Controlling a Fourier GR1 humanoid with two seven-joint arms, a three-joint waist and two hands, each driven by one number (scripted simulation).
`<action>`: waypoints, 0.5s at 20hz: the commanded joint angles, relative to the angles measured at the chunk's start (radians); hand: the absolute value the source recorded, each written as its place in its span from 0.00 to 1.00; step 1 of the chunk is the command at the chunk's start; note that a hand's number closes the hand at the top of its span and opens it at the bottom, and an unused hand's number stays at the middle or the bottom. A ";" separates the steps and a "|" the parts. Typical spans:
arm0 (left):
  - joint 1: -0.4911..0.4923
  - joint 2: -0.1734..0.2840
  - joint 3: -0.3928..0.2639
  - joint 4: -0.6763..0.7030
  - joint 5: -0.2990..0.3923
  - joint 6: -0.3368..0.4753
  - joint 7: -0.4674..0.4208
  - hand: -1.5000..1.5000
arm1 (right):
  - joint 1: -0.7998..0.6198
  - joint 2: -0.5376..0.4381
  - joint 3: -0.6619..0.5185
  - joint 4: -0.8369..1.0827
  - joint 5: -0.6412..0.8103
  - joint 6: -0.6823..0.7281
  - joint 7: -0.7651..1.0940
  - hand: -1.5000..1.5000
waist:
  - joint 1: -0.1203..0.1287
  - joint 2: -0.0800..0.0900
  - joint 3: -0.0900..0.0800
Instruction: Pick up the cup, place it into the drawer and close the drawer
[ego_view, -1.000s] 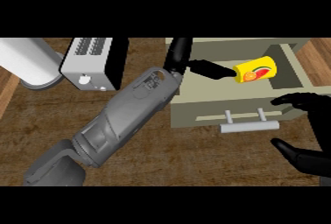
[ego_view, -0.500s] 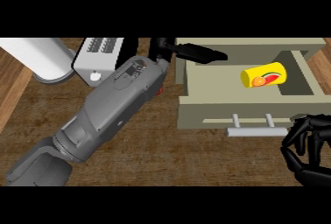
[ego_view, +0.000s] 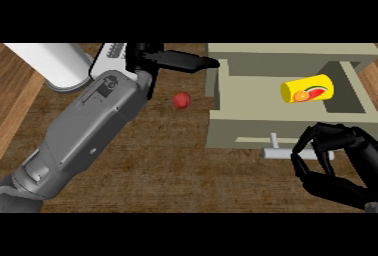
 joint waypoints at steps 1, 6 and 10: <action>0.106 0.062 0.034 -0.111 0.004 -0.021 0.002 0.00 | -0.071 0.005 0.049 0.154 0.163 -0.061 -0.097 1.00 | 0.010 0.004 0.001; 0.219 0.171 0.074 -0.245 0.031 -0.064 0.038 0.00 | -0.110 -0.006 0.171 0.245 0.368 -0.118 -0.091 1.00 | 0.025 0.001 0.000; 0.309 0.234 0.102 -0.273 0.035 -0.127 0.023 0.00 | -0.134 -0.043 0.225 0.376 0.515 -0.177 -0.163 1.00 | 0.016 0.006 0.000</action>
